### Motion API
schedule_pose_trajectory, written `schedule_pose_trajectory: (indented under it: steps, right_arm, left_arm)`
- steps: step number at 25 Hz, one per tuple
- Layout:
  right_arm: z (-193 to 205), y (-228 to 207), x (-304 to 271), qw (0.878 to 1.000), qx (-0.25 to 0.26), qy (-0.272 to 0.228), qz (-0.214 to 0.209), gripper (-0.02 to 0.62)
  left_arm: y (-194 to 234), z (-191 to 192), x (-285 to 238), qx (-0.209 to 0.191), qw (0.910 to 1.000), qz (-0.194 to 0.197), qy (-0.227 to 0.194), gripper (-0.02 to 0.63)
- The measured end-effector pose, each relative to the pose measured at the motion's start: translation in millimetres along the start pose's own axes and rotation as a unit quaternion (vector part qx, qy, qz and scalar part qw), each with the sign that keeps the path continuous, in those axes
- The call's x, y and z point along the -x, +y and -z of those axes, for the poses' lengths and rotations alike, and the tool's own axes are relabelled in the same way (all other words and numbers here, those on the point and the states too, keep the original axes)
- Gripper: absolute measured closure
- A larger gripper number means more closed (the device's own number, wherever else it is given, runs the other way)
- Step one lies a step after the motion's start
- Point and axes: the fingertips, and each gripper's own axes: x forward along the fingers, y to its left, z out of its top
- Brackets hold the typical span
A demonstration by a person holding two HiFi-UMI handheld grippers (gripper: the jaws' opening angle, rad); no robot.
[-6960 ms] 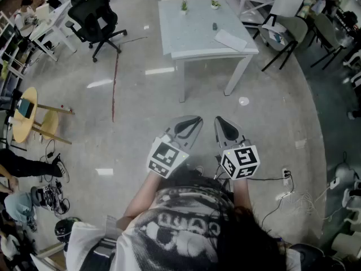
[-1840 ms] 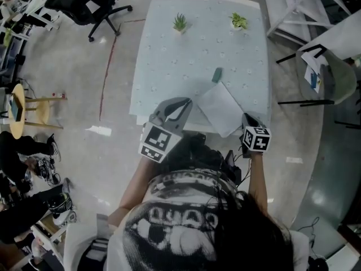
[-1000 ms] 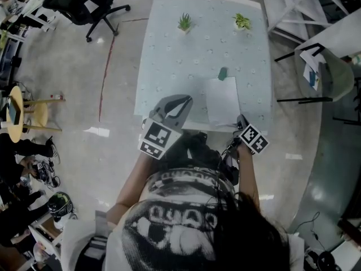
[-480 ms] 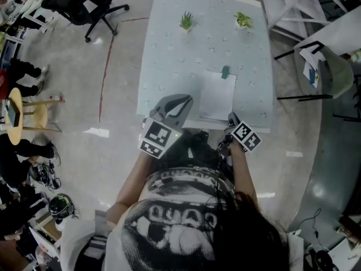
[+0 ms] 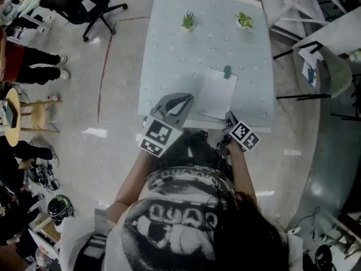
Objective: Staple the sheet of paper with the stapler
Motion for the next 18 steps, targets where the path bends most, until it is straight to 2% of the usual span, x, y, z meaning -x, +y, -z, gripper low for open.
schedule_pose_trajectory:
  steps: [2,3,10,15,18]
  right_arm:
    - [0.5,1.4,1.7,1.000,0.001,0.002,-0.005,0.516]
    - [0.5,2.1,3.0,1.000,0.004,0.002,-0.006,0.506]
    - [-22.9,7.8,15.0,0.997,0.069,-0.017,0.001,0.522]
    - [-67.0,27.2,7.3,0.988,0.152,-0.002,-0.038,0.557]
    - [-92.2,44.8,-4.2,0.974,0.214,0.024,-0.074,0.578]
  left_arm:
    - [1.0,0.4,0.4,0.000,1.0000,0.005,-0.002,0.597]
    - [1.6,0.6,0.7,0.001,1.0000,0.007,-0.003,0.597]
    - [7.7,-2.4,1.5,-0.003,0.9996,0.024,-0.017,0.597]
    - [5.9,-6.3,-5.3,0.003,0.9994,0.018,-0.028,0.597]
    - [5.1,-11.7,-8.6,0.008,0.9995,0.002,-0.032,0.597]
